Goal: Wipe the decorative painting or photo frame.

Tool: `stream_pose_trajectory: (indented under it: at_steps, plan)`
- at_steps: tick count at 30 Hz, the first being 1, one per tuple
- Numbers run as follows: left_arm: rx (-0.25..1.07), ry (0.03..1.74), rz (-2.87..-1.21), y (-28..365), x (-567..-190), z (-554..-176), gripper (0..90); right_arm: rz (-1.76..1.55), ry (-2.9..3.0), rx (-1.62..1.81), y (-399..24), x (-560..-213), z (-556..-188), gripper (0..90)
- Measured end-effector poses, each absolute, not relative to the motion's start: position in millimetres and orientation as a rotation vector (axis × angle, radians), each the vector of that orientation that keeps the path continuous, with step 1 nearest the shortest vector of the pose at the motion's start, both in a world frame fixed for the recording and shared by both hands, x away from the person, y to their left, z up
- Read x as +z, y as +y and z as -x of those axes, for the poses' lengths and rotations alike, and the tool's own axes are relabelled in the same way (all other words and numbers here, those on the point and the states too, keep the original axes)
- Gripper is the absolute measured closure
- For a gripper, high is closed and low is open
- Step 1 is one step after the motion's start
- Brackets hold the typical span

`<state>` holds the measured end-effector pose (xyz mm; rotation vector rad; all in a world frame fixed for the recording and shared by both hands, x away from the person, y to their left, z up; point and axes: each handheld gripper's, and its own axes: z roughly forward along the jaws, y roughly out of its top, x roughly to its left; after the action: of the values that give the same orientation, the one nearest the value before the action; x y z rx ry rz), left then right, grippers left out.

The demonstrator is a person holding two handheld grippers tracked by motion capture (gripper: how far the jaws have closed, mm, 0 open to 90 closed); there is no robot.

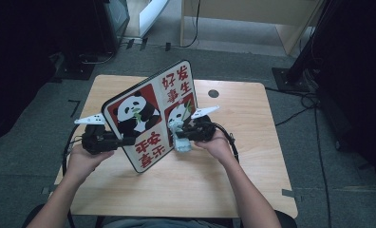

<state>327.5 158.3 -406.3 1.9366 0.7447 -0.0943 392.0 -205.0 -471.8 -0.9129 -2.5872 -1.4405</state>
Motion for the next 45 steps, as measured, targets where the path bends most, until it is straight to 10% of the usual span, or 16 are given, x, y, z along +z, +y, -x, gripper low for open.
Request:
stream_pose_trajectory:
  at_steps: [45]
  plan:
    - [-0.043, 0.727, -1.916, 159, -405, -329, 46.0, 0.66, -2.636, -1.662, -140, -292, -396, 79.4]
